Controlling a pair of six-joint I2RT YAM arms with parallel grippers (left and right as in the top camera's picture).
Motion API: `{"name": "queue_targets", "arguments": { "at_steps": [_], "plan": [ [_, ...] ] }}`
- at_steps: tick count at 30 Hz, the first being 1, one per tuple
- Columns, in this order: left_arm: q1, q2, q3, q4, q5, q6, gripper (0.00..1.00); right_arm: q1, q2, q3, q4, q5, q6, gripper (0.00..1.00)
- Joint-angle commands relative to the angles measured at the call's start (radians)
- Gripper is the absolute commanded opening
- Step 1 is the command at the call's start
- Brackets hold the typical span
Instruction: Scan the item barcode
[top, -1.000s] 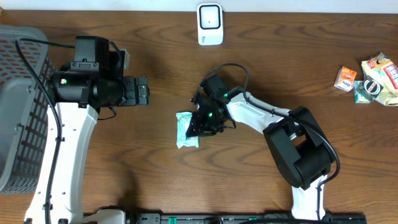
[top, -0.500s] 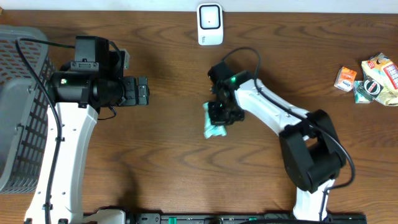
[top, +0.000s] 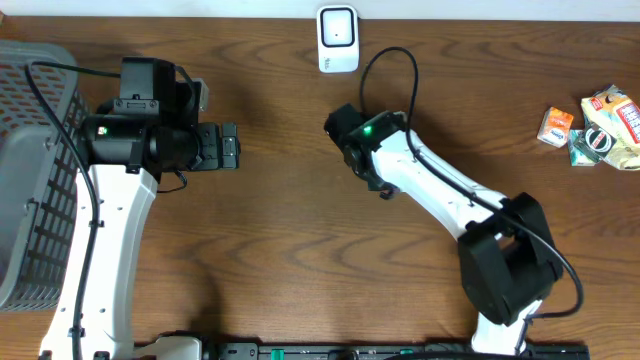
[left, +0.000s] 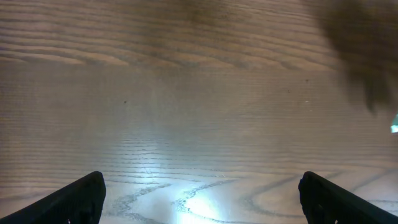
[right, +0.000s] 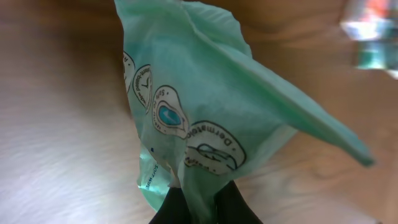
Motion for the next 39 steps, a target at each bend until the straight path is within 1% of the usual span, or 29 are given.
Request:
{"name": "queue_targets", "arguments": {
  "at_steps": [1,9,11,13,16,17,18,19,20,24,28,30,34,35,36,39],
  "plan": [
    [-0.003,0.002,-0.004,-0.005,-0.002,0.002,0.98,0.009,0.040,-0.022,0.012,0.140,0.106,0.01],
    [-0.003,0.002,-0.004,-0.005,-0.002,0.002,0.98,0.042,0.142,-0.024,0.026,0.121,0.107,0.02],
    [-0.003,0.002,-0.004,-0.005,-0.002,0.002,0.98,0.055,0.163,-0.024,0.021,0.122,0.106,0.06],
    [-0.003,0.002,-0.004,-0.005,-0.002,0.002,0.98,0.068,0.165,-0.024,0.002,0.111,0.106,0.12],
    [-0.003,0.002,-0.004,-0.005,-0.002,0.002,0.98,0.103,0.163,-0.006,-0.029,0.087,0.106,0.17],
    [-0.003,0.002,-0.004,-0.005,-0.002,0.002,0.98,0.117,0.163,0.002,-0.038,0.079,0.106,0.22],
    [-0.003,0.002,-0.004,-0.005,-0.002,0.002,0.98,0.131,0.163,0.011,-0.048,0.068,0.106,0.35],
    [-0.003,0.002,-0.004,-0.005,-0.002,0.002,0.97,0.147,0.163,0.024,-0.061,0.049,0.106,0.46],
    [-0.003,0.002,-0.004,-0.005,-0.002,0.002,0.97,0.161,0.163,0.036,-0.070,0.029,0.106,0.49],
    [-0.003,0.002,-0.004,-0.005,-0.002,0.002,0.98,0.208,0.163,0.087,-0.071,-0.079,0.106,0.51],
    [-0.003,0.002,-0.004,-0.005,-0.002,0.002,0.98,0.224,0.163,0.145,-0.063,-0.094,0.088,0.50],
    [-0.003,0.002,-0.004,-0.005,-0.002,0.002,0.98,0.208,0.163,0.177,-0.080,-0.079,0.076,0.50],
    [-0.003,0.002,-0.004,-0.005,-0.002,0.002,0.98,0.132,0.163,0.245,-0.149,-0.075,0.076,0.50],
    [-0.003,0.002,-0.004,-0.005,-0.002,0.002,0.98,0.108,0.163,0.255,-0.164,-0.076,0.071,0.52],
    [-0.003,0.002,-0.004,-0.005,-0.002,0.002,0.98,0.077,0.163,0.261,-0.172,-0.093,0.041,0.55],
    [-0.003,0.002,-0.004,-0.005,-0.002,0.002,0.98,-0.011,0.163,0.261,-0.172,-0.225,-0.114,0.55]
  ]
}}
